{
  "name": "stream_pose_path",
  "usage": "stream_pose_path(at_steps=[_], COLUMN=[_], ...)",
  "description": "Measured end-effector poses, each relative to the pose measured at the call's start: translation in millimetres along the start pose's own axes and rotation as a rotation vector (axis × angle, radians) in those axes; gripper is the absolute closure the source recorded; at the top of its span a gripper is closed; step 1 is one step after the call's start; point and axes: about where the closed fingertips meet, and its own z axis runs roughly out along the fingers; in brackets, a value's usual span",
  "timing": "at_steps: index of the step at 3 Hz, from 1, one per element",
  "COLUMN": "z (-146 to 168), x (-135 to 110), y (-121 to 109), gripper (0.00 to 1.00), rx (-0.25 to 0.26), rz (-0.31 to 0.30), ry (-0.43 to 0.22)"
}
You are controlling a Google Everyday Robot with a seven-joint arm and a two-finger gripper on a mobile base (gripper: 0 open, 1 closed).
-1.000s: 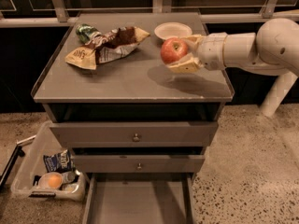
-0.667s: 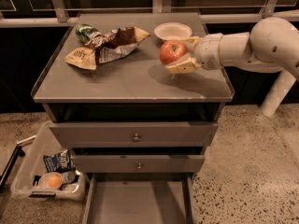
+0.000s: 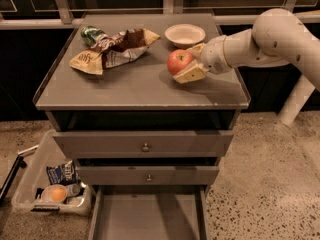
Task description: Pick apple from bottom drawer and place on counter
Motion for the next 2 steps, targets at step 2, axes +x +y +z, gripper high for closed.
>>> stream_pose_path(at_steps=[2], z=[10.7], x=[8.8], y=[2.9], gripper=[0.81], rx=[-0.04], rz=[0.015], ry=[0.046])
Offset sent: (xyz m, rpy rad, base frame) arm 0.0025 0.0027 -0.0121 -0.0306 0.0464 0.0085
